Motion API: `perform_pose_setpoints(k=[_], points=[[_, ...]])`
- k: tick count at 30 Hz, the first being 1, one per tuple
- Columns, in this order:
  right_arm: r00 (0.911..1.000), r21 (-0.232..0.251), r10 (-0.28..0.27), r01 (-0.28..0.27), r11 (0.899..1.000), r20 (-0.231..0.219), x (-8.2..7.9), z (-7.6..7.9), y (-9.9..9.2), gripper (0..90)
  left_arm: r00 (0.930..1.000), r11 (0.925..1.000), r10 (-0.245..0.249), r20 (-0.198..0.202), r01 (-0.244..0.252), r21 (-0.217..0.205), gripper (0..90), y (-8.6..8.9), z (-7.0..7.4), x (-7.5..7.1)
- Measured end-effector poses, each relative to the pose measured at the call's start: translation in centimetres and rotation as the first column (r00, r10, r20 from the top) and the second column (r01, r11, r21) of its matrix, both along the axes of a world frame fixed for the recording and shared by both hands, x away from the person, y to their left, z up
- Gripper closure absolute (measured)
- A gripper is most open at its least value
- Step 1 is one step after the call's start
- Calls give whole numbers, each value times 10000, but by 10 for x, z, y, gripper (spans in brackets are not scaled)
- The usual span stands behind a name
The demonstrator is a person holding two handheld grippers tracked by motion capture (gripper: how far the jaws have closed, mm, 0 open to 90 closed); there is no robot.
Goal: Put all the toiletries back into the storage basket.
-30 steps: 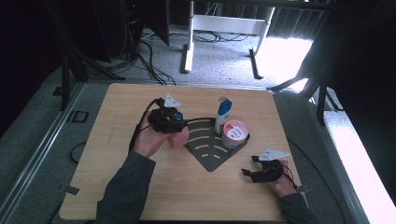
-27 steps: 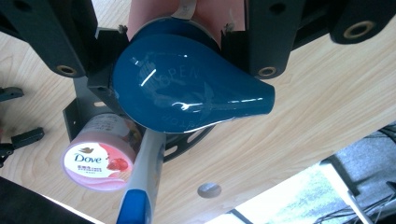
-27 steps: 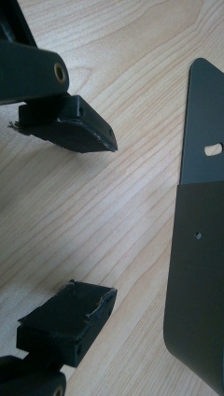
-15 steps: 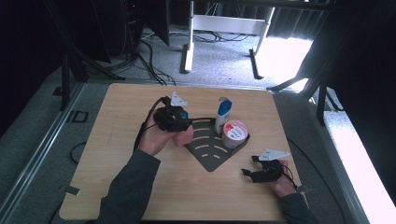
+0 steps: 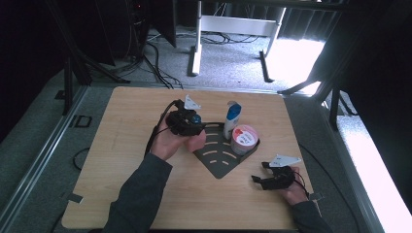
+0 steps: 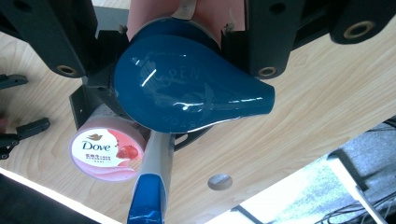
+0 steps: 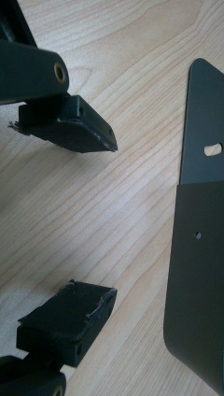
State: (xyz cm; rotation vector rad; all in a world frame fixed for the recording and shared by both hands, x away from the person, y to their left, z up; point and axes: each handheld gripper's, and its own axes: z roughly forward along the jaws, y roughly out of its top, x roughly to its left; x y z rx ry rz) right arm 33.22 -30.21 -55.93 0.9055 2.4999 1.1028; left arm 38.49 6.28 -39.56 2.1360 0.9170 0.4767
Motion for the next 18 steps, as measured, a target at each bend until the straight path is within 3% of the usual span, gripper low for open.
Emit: perform_pose_setpoints(k=[18], points=[[10000,-36,7,-6,10000,14,0,0,0,244,9999,9999,98,-80,-99,-94,527,-13,-5,10]])
